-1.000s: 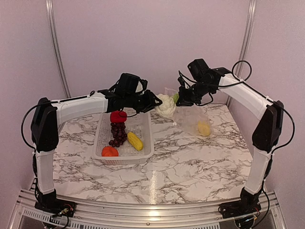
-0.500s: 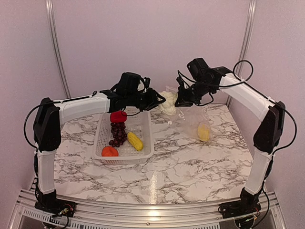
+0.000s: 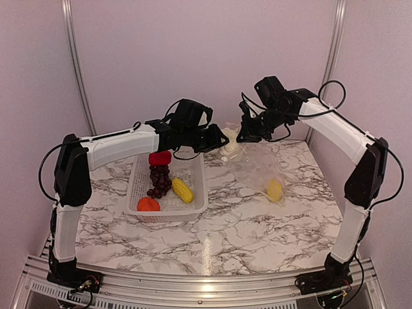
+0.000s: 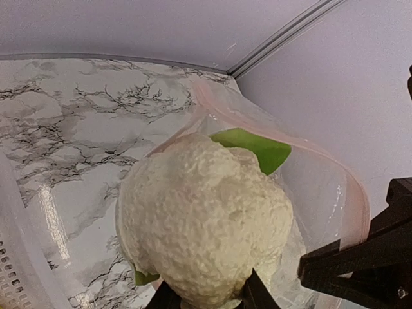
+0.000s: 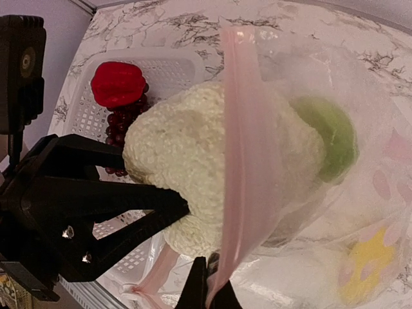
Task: Place the food in the zip-top bag and seal the zipper
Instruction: Place the fake vegetable in the zipper food storage bag.
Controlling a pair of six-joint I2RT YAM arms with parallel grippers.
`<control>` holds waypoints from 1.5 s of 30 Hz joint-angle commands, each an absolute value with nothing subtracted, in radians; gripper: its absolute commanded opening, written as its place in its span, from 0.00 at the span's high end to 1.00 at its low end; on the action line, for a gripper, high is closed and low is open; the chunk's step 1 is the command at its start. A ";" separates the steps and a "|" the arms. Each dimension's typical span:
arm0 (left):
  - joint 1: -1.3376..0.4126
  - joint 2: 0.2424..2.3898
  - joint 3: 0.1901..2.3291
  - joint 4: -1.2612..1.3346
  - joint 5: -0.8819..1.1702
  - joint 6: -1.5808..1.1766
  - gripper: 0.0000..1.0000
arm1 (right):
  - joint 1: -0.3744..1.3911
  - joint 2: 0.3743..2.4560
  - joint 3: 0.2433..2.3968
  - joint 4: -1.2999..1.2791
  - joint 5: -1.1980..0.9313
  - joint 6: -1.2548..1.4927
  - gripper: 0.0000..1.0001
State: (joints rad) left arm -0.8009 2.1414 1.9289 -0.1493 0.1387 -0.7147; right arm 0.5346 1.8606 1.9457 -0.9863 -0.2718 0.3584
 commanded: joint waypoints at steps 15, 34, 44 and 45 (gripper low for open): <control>-0.821 2.156 1.956 -0.221 0.243 -0.653 1.00 | 0.544 1.823 1.954 -0.950 -0.280 0.361 1.00; -0.819 1.975 1.985 -0.245 0.109 -0.578 0.21 | 0.544 1.768 1.832 -0.902 -0.279 0.370 1.00; -0.820 1.987 1.898 -0.497 0.019 -0.690 0.27 | 0.544 1.746 1.794 -0.848 -0.288 0.388 1.00; -0.821 1.995 1.889 -0.504 0.043 -0.694 0.28 | 0.544 1.744 1.792 -0.845 -0.290 0.388 1.00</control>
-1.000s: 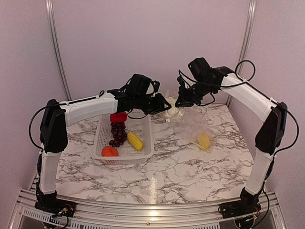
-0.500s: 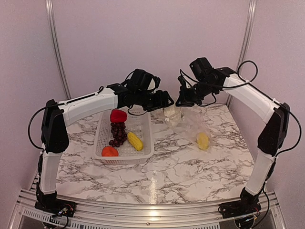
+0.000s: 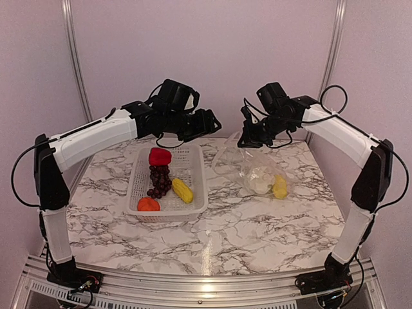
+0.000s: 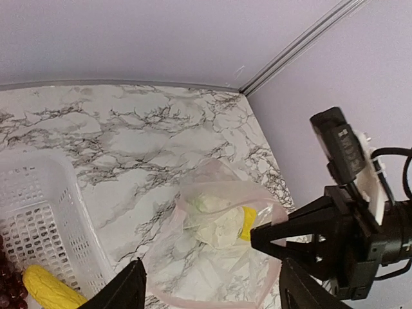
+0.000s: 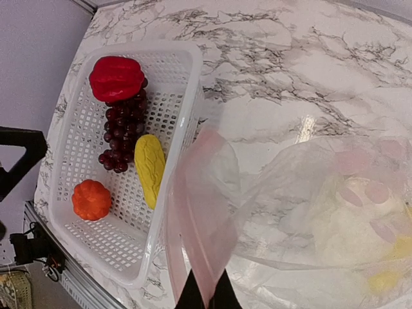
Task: Place the food in the zip-top bag and seal the zipper
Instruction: Place the fake vegetable in the zipper food storage bag, then adjust the zipper food storage bag at the center of the board.
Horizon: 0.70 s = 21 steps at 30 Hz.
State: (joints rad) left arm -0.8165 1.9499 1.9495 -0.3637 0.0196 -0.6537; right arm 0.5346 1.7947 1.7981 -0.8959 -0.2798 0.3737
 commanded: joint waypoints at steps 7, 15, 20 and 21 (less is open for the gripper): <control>-0.823 2.079 1.876 -0.581 0.105 -0.685 0.30 | 0.544 1.746 1.794 -0.841 -0.293 0.375 1.00; -0.816 2.170 1.946 -0.594 0.129 -0.749 0.53 | 0.545 1.749 1.807 -0.848 -0.287 0.357 1.00; -0.803 2.213 2.013 -0.532 0.165 -0.787 0.79 | 0.543 1.753 1.798 -0.852 -0.288 0.351 1.00; -0.800 2.216 2.020 -0.504 0.181 -0.800 0.85 | 0.544 1.753 1.798 -0.856 -0.283 0.349 1.00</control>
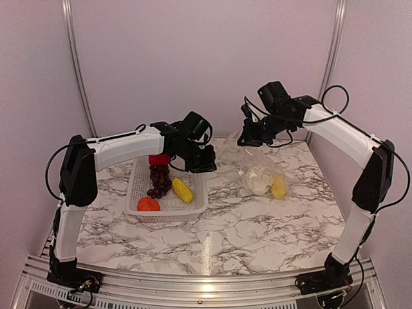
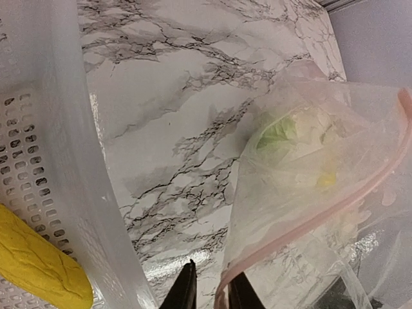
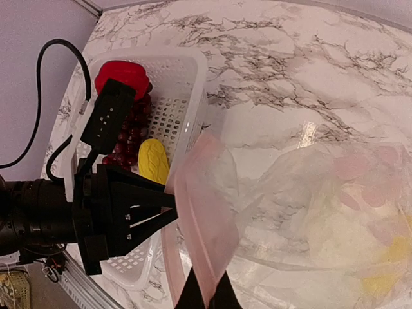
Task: Place the food in the zip-top bag and seal the zipper
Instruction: Adjust the zipper food storage bag at the center of the board.
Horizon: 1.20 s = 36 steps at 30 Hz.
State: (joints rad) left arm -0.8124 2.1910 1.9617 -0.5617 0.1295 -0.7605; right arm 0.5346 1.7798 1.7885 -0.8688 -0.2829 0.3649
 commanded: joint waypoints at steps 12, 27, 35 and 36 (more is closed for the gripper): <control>-0.802 2.147 2.152 -0.281 0.229 -0.819 1.00 | 0.453 1.750 1.927 -1.021 -0.022 0.315 1.00; -0.773 2.328 2.400 -0.106 0.293 -0.959 1.00 | 0.396 1.769 2.163 -1.024 0.088 0.285 1.00; -0.767 2.332 2.283 -0.246 0.346 -0.885 0.69 | 0.397 1.796 2.045 -1.020 0.012 0.296 1.00; -0.767 2.316 2.271 -0.284 0.331 -0.846 0.60 | 0.399 1.794 2.024 -1.012 -0.016 0.296 1.00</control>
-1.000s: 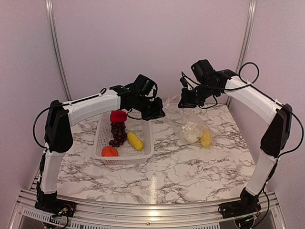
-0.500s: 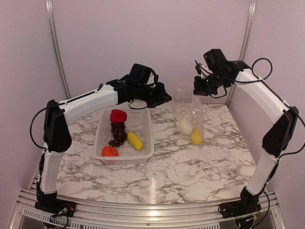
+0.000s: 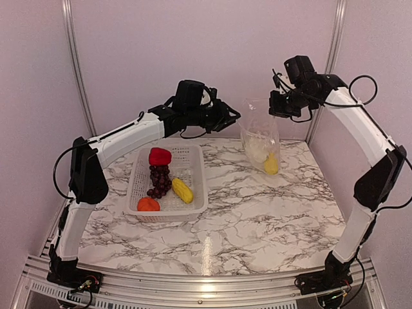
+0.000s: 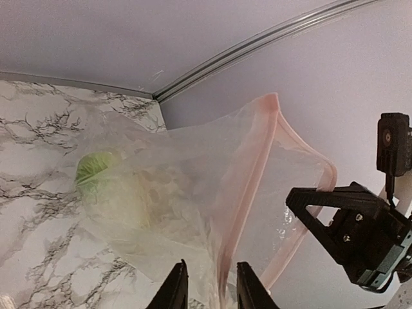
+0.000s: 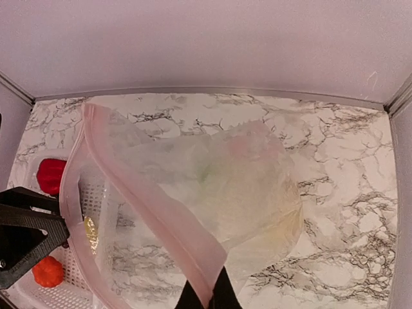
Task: Place the food in the zip-top bag and seal the zipper
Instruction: Adjust the zipper food storage bag at the center of the board.
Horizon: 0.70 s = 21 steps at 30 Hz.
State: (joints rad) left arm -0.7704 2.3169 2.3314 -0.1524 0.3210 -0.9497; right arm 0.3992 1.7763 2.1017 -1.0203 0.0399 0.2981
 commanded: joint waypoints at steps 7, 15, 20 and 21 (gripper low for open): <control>-0.753 2.131 2.110 -0.371 0.259 -0.656 0.31 | 0.475 1.798 1.941 -0.968 -0.089 0.281 1.00; -0.746 1.781 1.658 -0.294 0.174 -0.506 0.01 | 0.508 1.794 1.876 -0.919 -0.124 0.298 1.00; -0.743 1.606 1.511 -0.313 0.218 -0.448 0.01 | 0.509 1.795 1.881 -0.927 -0.129 0.298 1.00; -0.744 1.579 1.498 -0.321 0.223 -0.435 0.01 | 0.508 1.796 1.883 -0.932 -0.132 0.297 1.00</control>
State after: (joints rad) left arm -0.7475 1.6646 1.5650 -0.3141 0.2031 -0.5255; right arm 0.5079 1.8011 1.8709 -0.9497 -0.1162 0.2913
